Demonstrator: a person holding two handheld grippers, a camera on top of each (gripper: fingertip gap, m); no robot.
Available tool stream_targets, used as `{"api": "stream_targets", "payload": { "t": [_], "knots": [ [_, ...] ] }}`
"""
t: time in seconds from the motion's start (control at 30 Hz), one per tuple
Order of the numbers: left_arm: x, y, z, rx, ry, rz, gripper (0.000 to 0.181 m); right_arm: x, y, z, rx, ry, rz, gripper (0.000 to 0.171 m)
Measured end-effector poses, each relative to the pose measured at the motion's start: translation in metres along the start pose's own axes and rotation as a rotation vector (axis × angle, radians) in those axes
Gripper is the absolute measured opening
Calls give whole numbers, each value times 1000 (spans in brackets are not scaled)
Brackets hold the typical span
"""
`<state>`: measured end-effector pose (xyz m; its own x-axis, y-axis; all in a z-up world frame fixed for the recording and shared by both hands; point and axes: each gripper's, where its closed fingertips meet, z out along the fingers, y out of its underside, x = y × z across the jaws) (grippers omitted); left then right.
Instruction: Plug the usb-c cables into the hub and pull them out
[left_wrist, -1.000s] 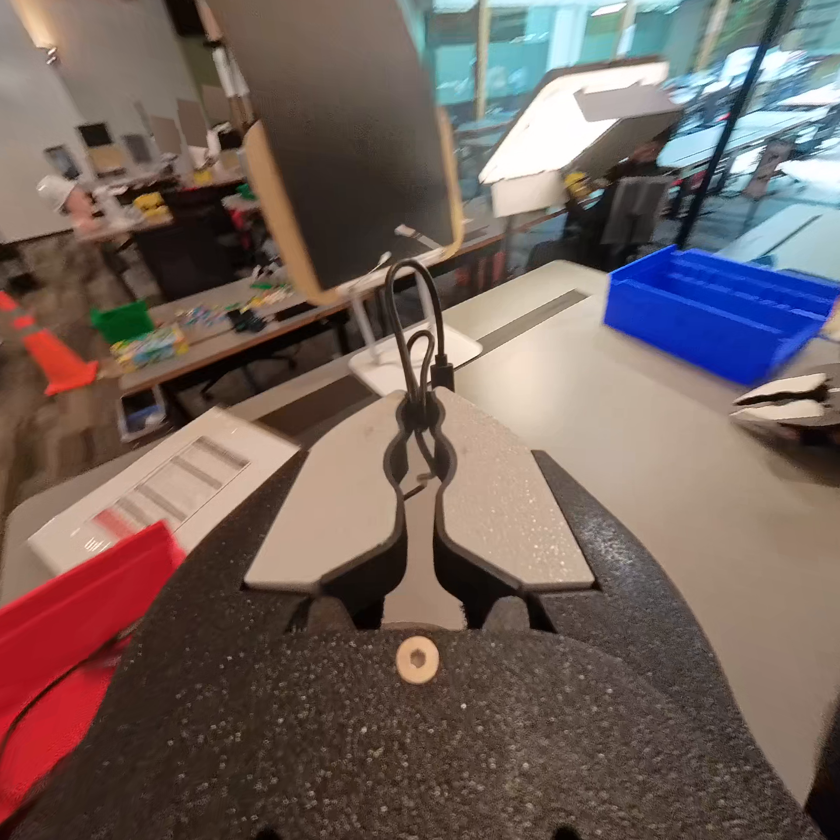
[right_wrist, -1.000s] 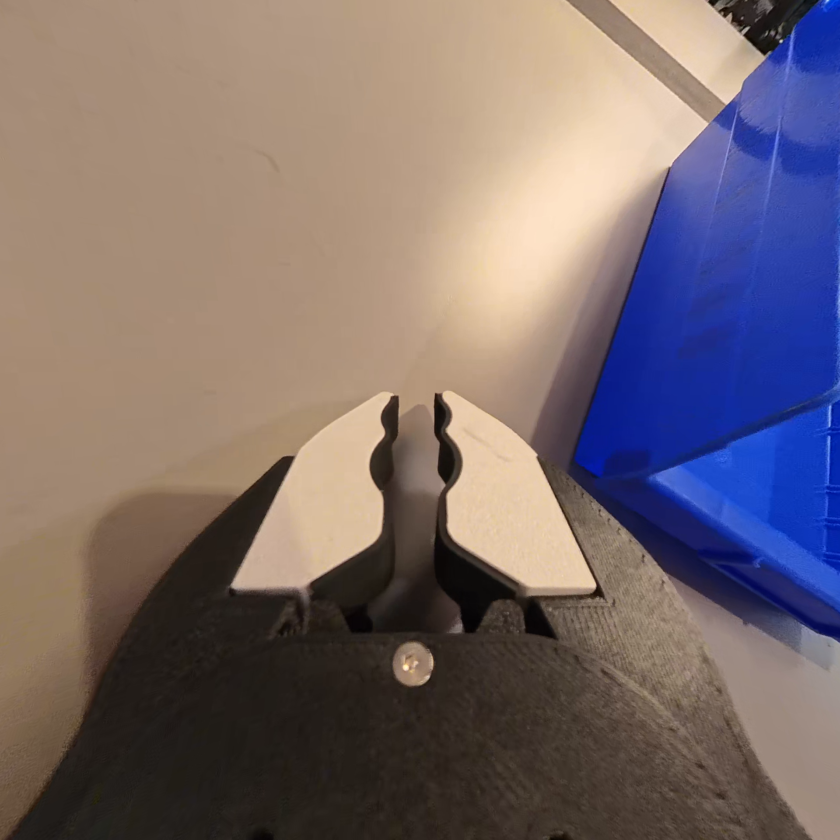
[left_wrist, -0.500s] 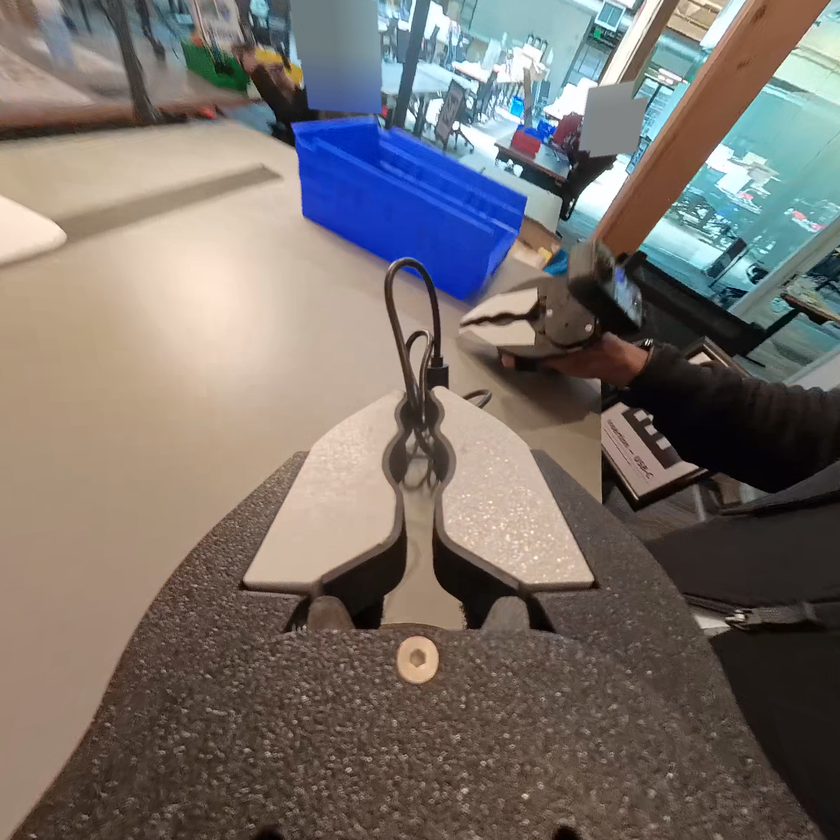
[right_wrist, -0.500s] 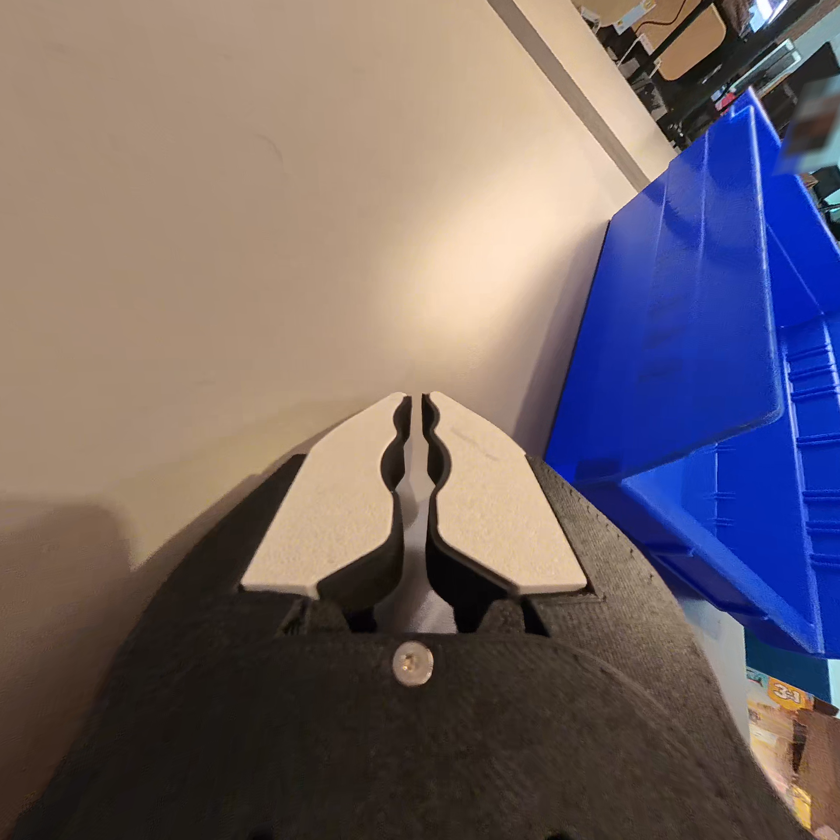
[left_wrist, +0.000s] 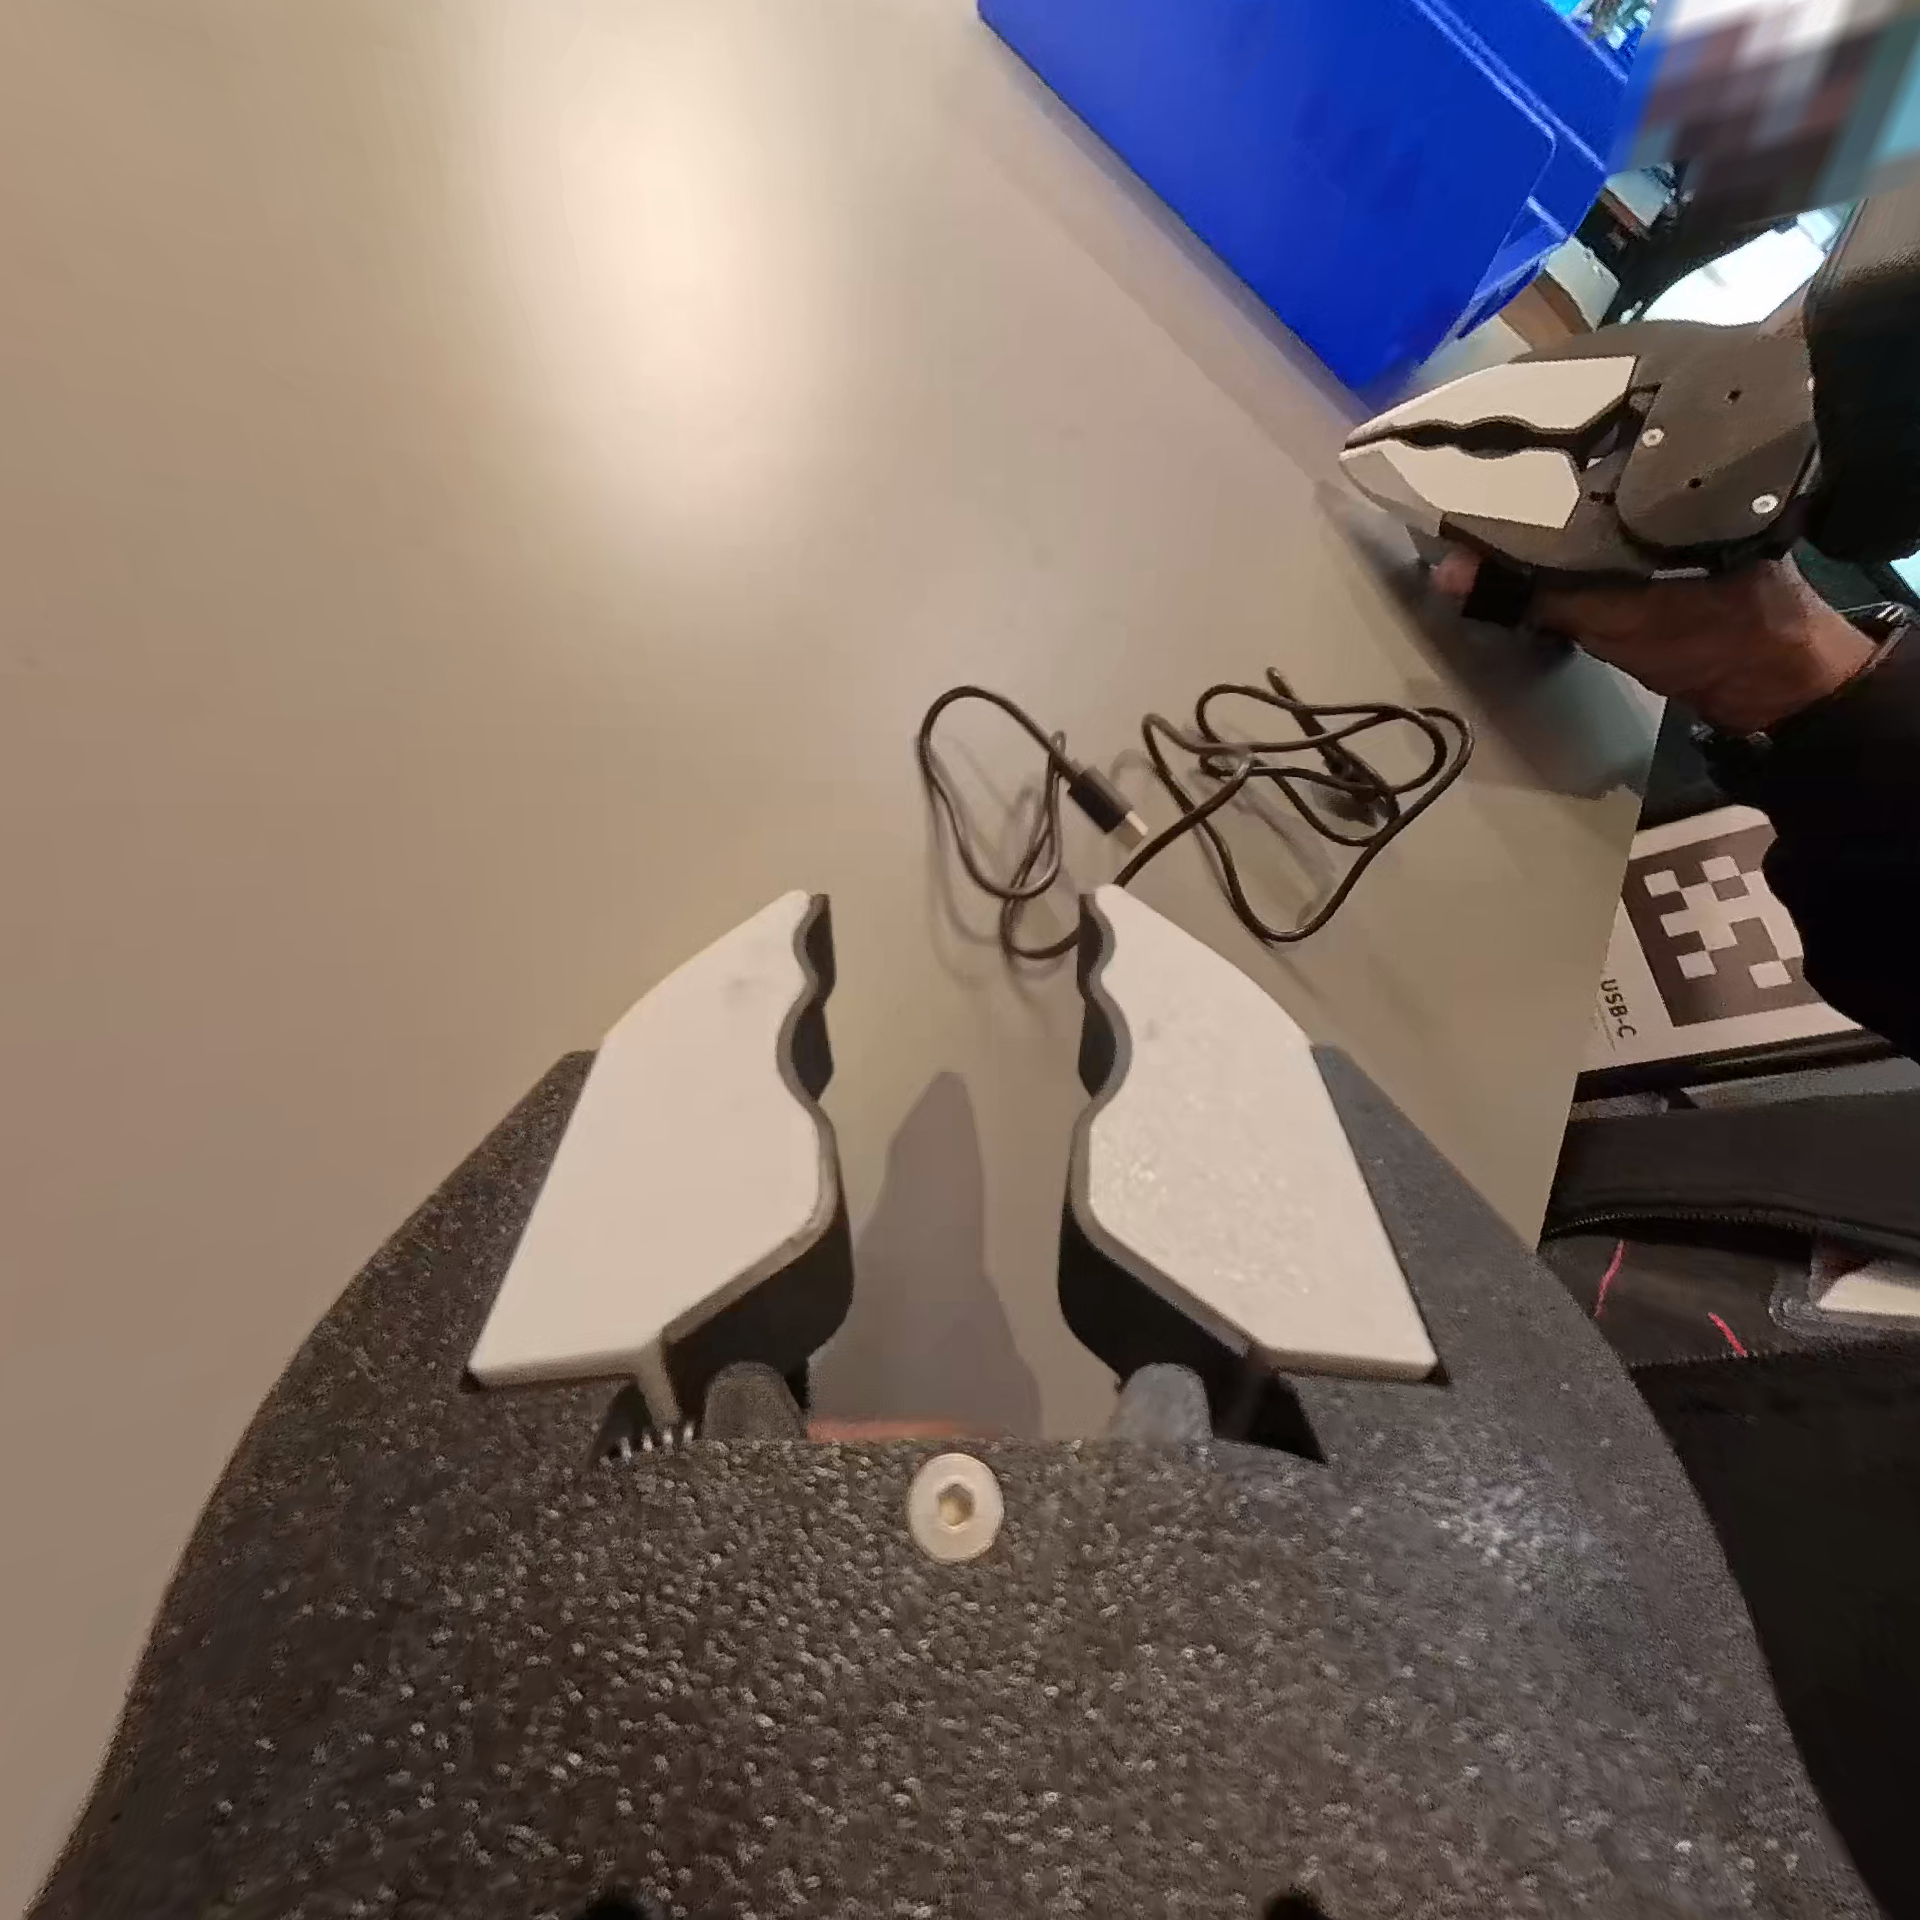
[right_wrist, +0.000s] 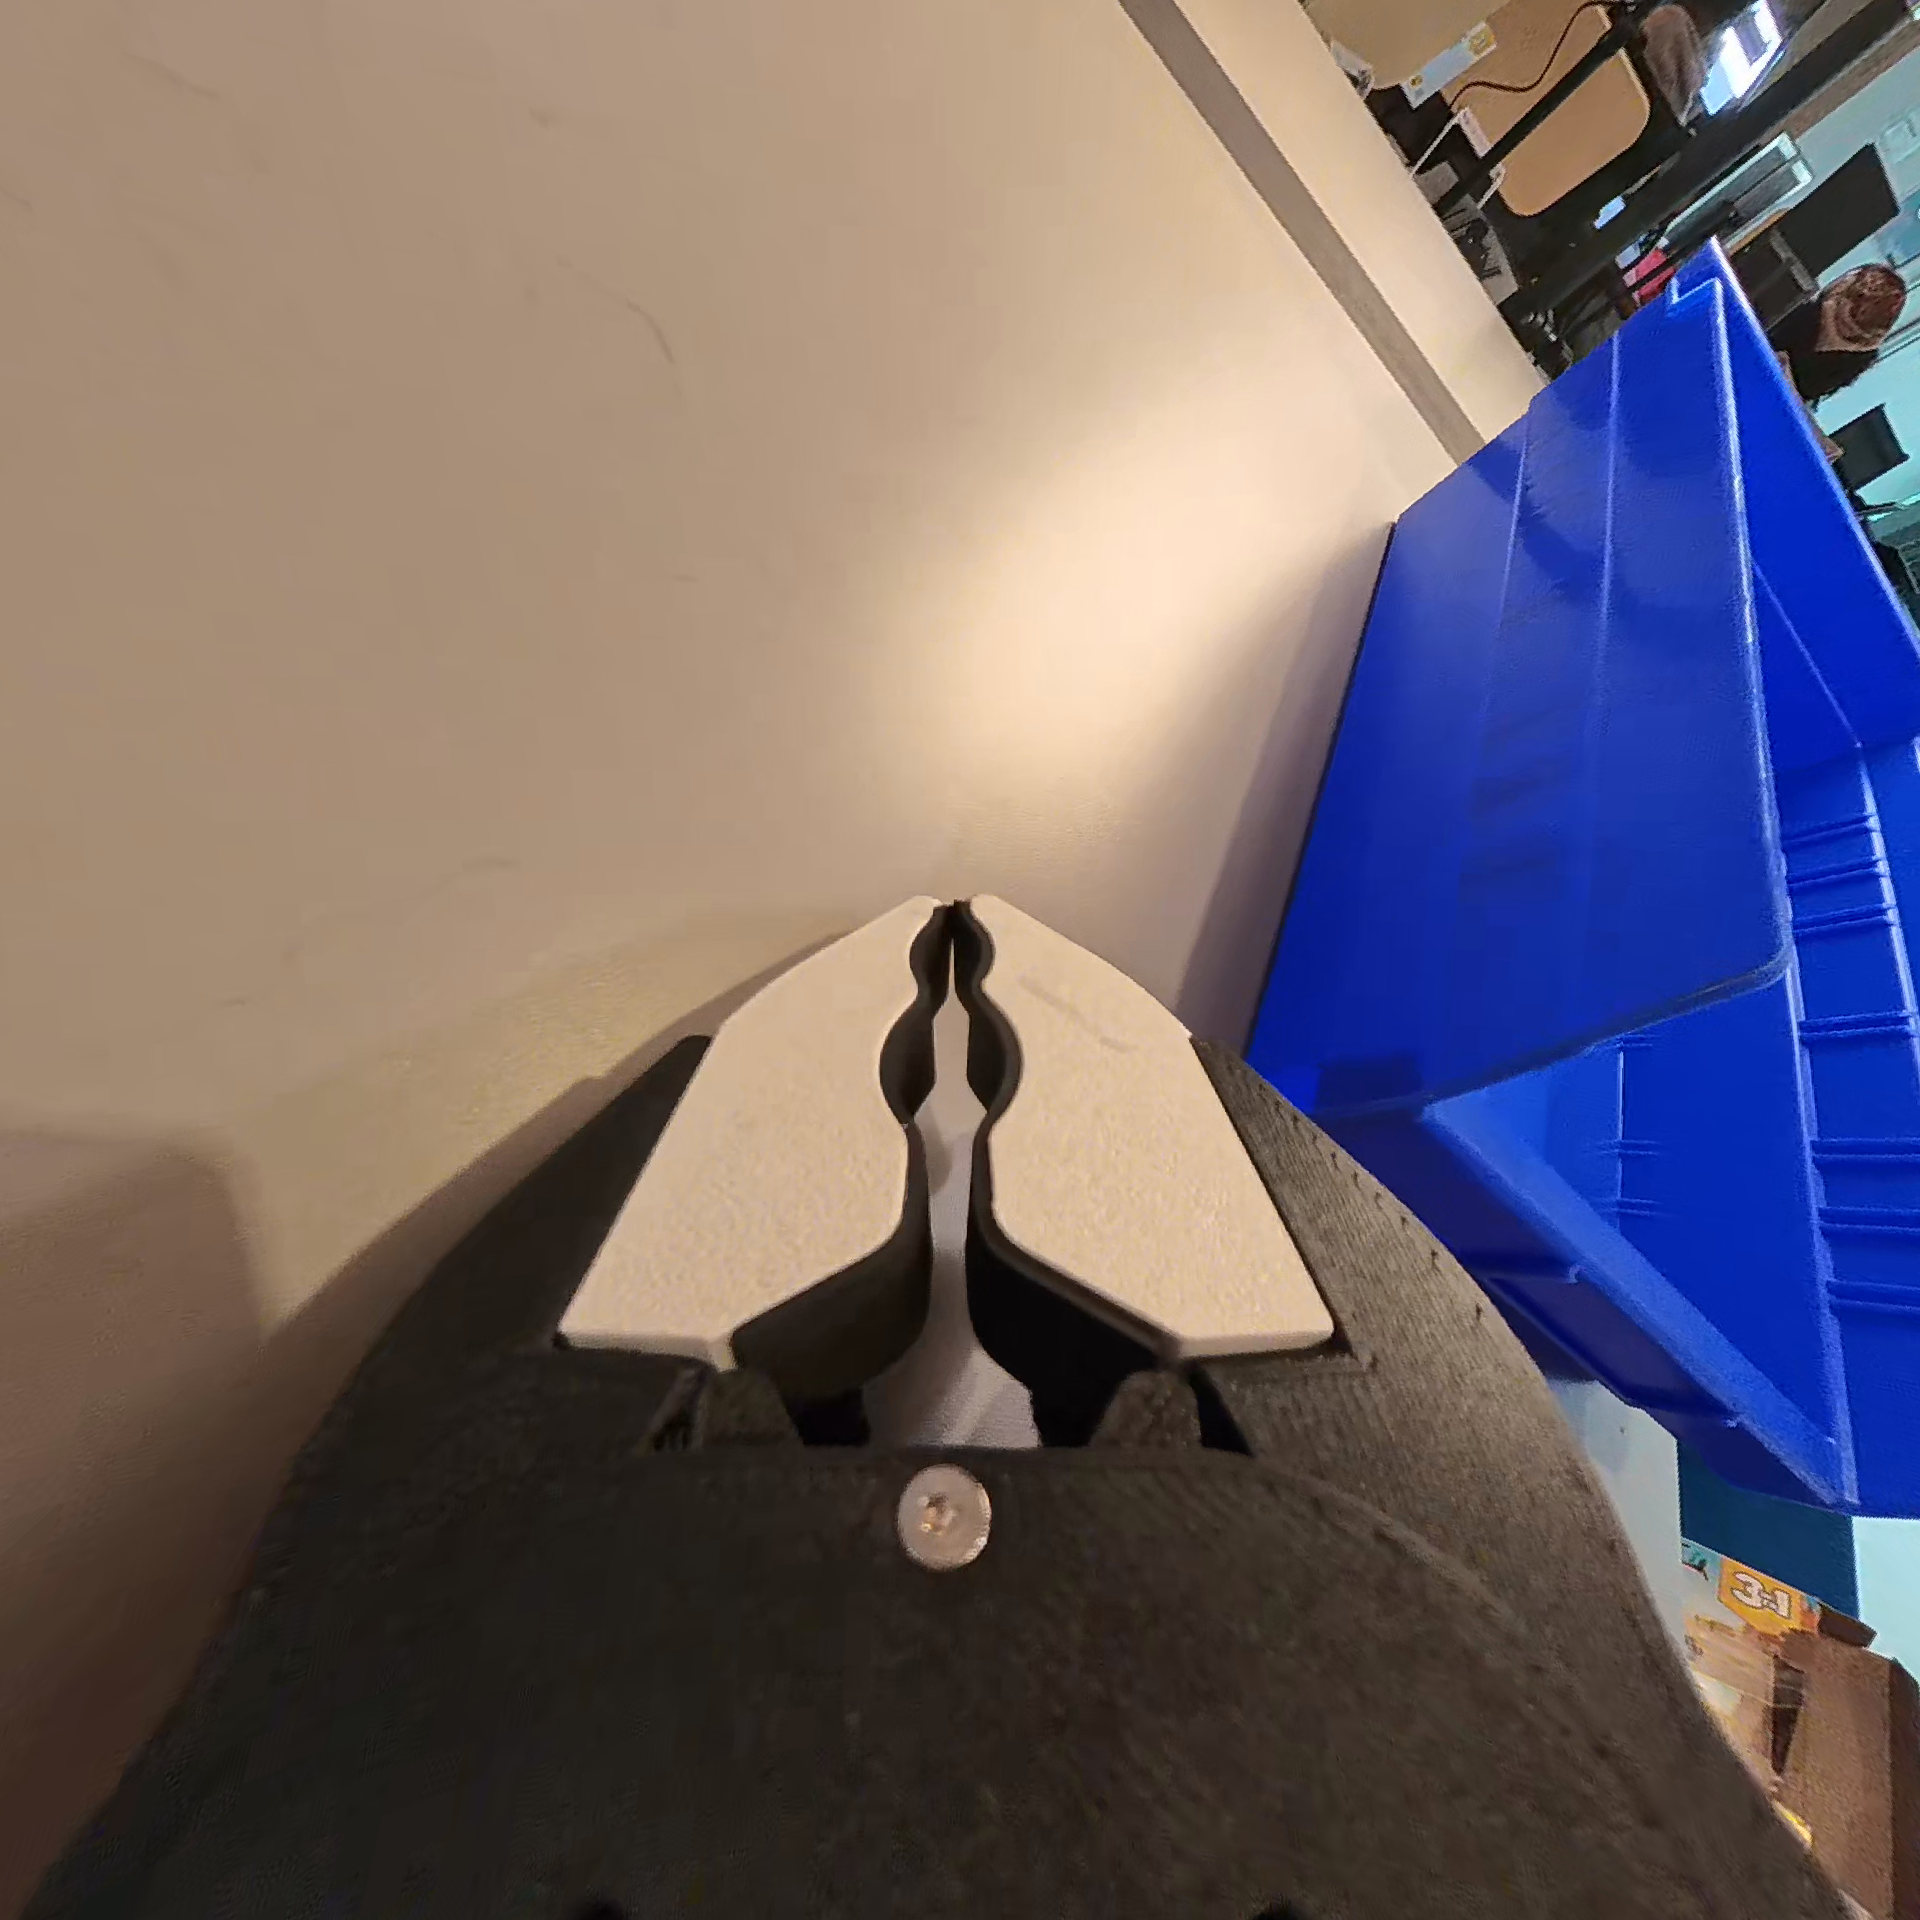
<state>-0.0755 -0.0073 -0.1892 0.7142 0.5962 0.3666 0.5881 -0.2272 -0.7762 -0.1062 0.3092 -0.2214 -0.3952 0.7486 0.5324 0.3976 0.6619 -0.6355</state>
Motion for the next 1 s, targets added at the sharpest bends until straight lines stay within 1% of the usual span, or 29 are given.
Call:
{"api": "stream_targets", "payload": {
  "t": [0.03, 0.13, 0.23, 0.33, 0.43, 0.53, 0.63, 0.67, 0.73, 0.77, 0.83, 0.87, 0.9, 1.0],
  "knots": [
    [-5, -2, -10, 18, -15, -1, 49, 0, 0, 0, 0, -1, 1, 0],
    [-20, -10, -48, 86, -76, -3, 51, -1, 0, 0, 1, -11, 5, 0],
    [-47, -16, -95, 126, -196, -5, 51, -1, 0, 0, 4, -19, 3, 0],
    [-80, -23, -153, 150, -352, 4, 51, -3, -1, -1, 10, -39, 5, 0],
    [-118, -35, -220, 171, -537, 16, 50, -5, -1, -1, 12, -74, 21, 0],
    [-162, -44, -280, 148, -701, 15, 50, -6, 0, 0, 9, -117, 49, 0],
    [-215, -47, -321, 70, -801, -2, 50, -6, 1, 1, 1, -164, 88, 0],
    [-234, -48, -329, 39, -819, -4, 50, -7, 1, 1, -1, -178, 101, 0],
    [-273, -47, -332, -50, -812, -31, 50, -7, 2, 2, -5, -199, 120, 1],
    [-292, -42, -329, -112, -798, -76, 50, -7, 2, 2, -6, -206, 126, 2],
    [-322, -36, -311, -217, -716, -168, 49, -6, 2, 3, -9, -215, 139, 2],
    [-336, -34, -300, -289, -682, -155, 49, -6, 2, 3, -10, -217, 144, 3],
    [-350, -31, -291, -389, -666, -72, 48, -6, 2, 3, -11, -219, 146, 3],
    [-392, -22, -279, -721, -665, 381, 46, -6, 2, 3, -10, -219, 143, 3]
  ]
}}
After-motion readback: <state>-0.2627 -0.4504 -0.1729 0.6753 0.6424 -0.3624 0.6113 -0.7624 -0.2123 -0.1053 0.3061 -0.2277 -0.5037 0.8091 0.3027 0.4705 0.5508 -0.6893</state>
